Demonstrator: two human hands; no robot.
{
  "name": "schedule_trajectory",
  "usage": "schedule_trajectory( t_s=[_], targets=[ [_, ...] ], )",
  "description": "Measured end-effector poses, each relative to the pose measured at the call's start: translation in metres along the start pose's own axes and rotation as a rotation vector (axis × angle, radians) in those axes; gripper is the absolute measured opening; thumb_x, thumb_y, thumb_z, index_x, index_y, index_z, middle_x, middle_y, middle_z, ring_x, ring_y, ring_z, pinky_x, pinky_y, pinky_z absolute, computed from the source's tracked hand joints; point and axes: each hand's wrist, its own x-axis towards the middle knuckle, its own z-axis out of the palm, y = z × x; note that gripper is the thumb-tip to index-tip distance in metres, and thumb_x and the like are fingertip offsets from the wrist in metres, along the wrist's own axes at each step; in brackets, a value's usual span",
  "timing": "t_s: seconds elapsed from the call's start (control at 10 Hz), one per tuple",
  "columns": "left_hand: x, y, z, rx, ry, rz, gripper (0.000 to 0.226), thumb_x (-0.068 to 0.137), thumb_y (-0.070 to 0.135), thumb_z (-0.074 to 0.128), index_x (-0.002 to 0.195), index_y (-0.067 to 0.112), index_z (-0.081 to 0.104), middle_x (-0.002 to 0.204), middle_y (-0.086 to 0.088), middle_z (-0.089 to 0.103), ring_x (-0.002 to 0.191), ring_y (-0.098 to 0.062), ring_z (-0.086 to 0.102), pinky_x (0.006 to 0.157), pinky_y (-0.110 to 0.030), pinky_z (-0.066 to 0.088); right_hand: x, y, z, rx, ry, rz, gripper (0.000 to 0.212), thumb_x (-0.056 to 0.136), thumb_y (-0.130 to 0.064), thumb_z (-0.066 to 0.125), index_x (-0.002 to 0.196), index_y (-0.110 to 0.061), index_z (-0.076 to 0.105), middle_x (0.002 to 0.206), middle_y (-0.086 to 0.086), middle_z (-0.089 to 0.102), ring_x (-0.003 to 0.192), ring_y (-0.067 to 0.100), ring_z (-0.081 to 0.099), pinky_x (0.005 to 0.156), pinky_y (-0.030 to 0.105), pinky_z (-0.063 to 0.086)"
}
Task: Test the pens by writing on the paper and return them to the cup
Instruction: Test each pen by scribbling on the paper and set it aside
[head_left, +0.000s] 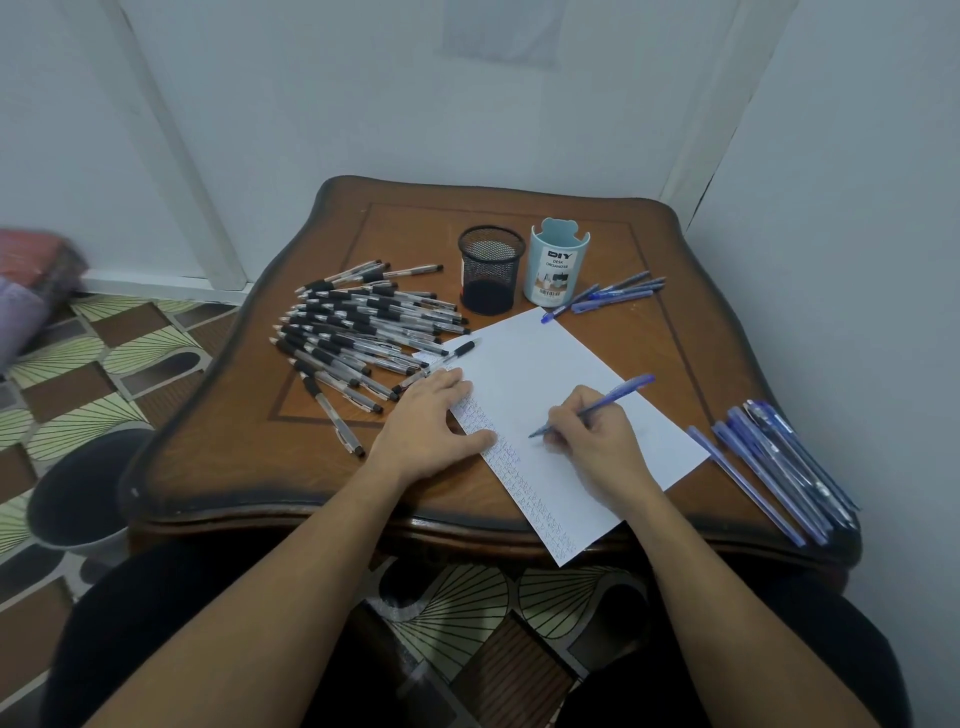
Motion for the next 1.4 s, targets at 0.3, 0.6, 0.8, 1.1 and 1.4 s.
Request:
schedule_trajectory(
  t_s=[0.3, 0.6, 0.8, 1.1, 1.4],
  targets=[
    [-0.001, 0.002, -0.001, 0.009, -0.004, 0.002, 0.078, 0.084, 0.056, 0.064, 0.149, 0.022, 0.037, 0.16, 0.005, 0.024, 0.147, -0.013, 0.017, 0.118, -0.034, 0.015, 0.008, -0.01, -0.009, 0.323, -0.081, 0.115, 0.031, 0.093, -0.023, 0.059, 0.118, -0.01, 0.045, 0.078, 0.011, 0.069, 0.057, 0.016, 0.055, 0.054, 0.024, 0.045],
    [-0.002, 0.0, -0.001, 0.008, -0.019, 0.006, 0.079, 0.085, 0.058, 0.061, 0.15, 0.022, 0.035, 0.16, 0.005, 0.022, 0.147, -0.013, 0.015, 0.118, -0.032, 0.014, 0.012, -0.011, -0.009, 0.215, -0.142, 0.151, 0.086, 0.096, -0.024, 0.056, 0.156, -0.037, -0.004, 0.087, 0.021, 0.071, 0.062, 0.02, 0.059, 0.057, 0.027, 0.049],
    [-0.002, -0.002, -0.001, -0.003, -0.006, 0.013, 0.08, 0.084, 0.058, 0.062, 0.15, 0.021, 0.036, 0.16, 0.005, 0.022, 0.147, -0.012, 0.016, 0.117, -0.031, 0.013, 0.011, -0.015, -0.01, 0.307, -0.09, 0.171, 0.065, 0.105, -0.01, 0.039, 0.157, -0.032, 0.006, 0.095, 0.019, 0.07, 0.068, 0.025, 0.064, 0.058, 0.029, 0.052],
    [-0.002, -0.003, 0.0, 0.006, -0.009, 0.015, 0.078, 0.085, 0.058, 0.061, 0.15, 0.022, 0.035, 0.16, 0.005, 0.022, 0.147, -0.013, 0.015, 0.118, -0.032, 0.014, 0.011, -0.014, -0.009, 0.308, -0.041, 0.204, 0.049, 0.106, -0.007, 0.035, 0.151, -0.025, 0.026, 0.082, 0.011, 0.057, 0.063, 0.023, 0.064, 0.051, 0.029, 0.047],
    [-0.001, -0.002, 0.001, -0.003, -0.009, 0.009, 0.079, 0.085, 0.058, 0.062, 0.15, 0.023, 0.035, 0.16, 0.005, 0.022, 0.147, -0.013, 0.015, 0.118, -0.034, 0.014, 0.013, -0.022, -0.024, 0.701, 0.139, 0.3, 0.026, 0.104, -0.012, 0.045, 0.128, -0.017, 0.053, 0.104, 0.009, 0.075, 0.082, 0.023, 0.073, 0.066, 0.029, 0.055]
  ],
)
